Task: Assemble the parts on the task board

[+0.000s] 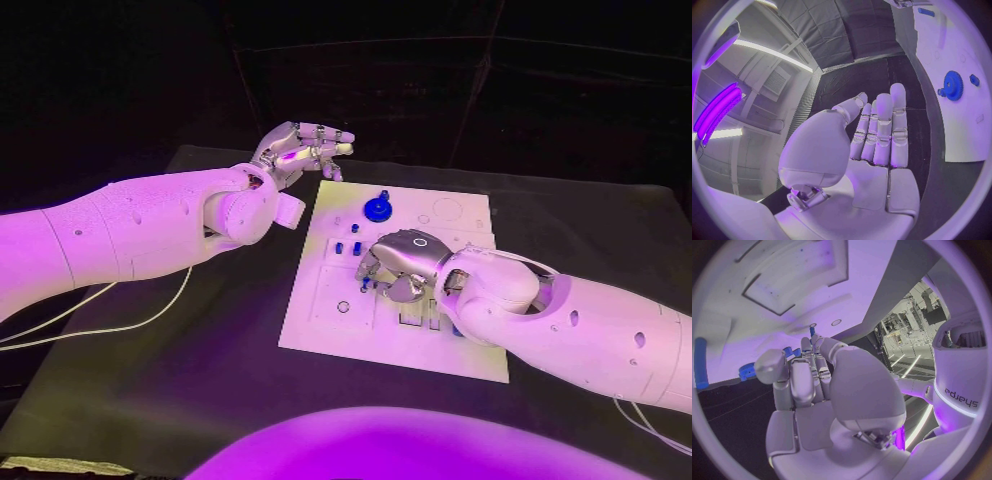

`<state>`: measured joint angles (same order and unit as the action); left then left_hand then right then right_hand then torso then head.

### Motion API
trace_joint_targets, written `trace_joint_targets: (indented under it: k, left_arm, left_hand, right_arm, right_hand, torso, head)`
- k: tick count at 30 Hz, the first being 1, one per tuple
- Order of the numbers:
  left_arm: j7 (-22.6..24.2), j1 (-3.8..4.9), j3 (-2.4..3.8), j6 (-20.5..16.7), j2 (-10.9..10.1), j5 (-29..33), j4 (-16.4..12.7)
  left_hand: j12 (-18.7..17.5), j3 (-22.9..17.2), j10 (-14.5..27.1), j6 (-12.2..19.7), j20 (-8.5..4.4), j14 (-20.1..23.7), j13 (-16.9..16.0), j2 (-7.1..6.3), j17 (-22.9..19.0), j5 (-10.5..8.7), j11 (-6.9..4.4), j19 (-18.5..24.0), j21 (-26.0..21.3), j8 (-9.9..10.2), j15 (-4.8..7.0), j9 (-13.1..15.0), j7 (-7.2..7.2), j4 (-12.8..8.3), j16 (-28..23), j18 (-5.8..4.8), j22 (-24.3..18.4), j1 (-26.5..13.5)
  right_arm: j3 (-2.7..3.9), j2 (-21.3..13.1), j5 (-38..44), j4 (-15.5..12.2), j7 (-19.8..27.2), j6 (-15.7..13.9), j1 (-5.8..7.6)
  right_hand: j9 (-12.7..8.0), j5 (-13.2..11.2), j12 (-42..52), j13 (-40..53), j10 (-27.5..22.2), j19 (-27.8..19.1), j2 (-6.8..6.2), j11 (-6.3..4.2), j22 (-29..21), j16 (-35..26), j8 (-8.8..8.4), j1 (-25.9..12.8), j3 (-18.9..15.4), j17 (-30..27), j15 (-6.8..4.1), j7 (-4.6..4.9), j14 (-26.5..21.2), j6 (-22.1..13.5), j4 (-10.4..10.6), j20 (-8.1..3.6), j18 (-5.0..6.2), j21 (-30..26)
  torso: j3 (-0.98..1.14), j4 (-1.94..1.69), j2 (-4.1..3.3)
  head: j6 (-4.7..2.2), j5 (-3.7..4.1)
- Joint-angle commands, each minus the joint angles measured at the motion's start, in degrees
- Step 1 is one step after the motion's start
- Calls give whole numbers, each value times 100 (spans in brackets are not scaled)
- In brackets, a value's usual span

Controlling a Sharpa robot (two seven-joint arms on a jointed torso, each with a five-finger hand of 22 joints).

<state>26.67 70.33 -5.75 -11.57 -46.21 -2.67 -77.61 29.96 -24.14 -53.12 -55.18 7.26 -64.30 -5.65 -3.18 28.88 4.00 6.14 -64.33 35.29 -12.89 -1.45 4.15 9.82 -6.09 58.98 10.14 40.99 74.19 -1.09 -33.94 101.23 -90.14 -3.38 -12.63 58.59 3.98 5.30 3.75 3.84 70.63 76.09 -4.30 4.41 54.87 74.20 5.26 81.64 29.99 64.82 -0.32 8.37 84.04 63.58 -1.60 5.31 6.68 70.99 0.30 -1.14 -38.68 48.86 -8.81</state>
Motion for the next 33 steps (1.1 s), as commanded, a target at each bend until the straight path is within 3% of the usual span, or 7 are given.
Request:
trace_joint_targets:
  k: [1,24,26,28,33]
  left_arm:
    - [35,11,6,22,8,19,-2]
    - [24,11,6,26,-3,19,3]
    - [23,11,6,25,-1,19,5]
    - [22,11,6,26,0,19,8]
    - [14,11,6,36,0,19,14]
  left_hand:
    - [18,3,40,-25,-2,43,3,6,-10,-18,7,-26,-23,-18,-10,6,16,-43,18,34,-8,56]
    - [18,3,40,-25,-2,43,3,6,-10,-18,7,-26,-23,-18,-10,6,16,-43,18,34,-8,56]
    - [18,3,40,-25,-2,43,3,6,-10,-18,7,-26,-23,-18,-10,6,16,-43,18,34,-8,56]
    - [18,3,40,-25,-2,43,3,6,-10,-18,7,-26,-23,-18,-10,6,16,-43,18,34,-8,56]
    - [18,3,40,-25,-2,43,3,6,-10,-18,7,-26,-23,-18,-10,6,16,-43,18,34,-8,56]
  right_arm:
    - [-12,19,52,6,-13,107,6]
    - [-60,105,138,90,-76,241,-9]
    - [-61,110,144,96,-76,255,-10]
    - [-63,115,134,108,-80,227,-10]
    - [-66,114,123,124,-97,45,-10]
  right_hand:
    - [7,0,-20,-1,-9,37,-2,15,3,20,3,-61,31,-3,-17,42,175,16,4,-1,-18,38]
    - [5,3,-21,-2,-31,26,-22,23,-16,17,-12,-102,31,-17,-10,49,173,2,-2,3,-15,30]
    - [-2,51,-27,-7,-83,17,-78,34,-26,16,-41,-186,-6,-26,7,66,169,-37,14,12,-14,25]
    - [-16,177,-37,-24,-277,-14,-238,86,-78,25,-114,-433,-164,-25,54,110,163,-154,105,48,-10,-7]
    - [-33,164,-19,-25,-746,-143,-429,194,-324,-72,-176,-669,-505,-177,138,183,95,-479,199,132,35,-164]
  torso:
    - [1,-2,1]
    - [-2,-3,0]
    - [-2,-3,2]
    - [-2,-2,3]
    - [-1,0,1]
  head:
    - [8,-7]
    - [52,-35]
    - [52,-33]
    - [52,-33]
    - [47,-33]
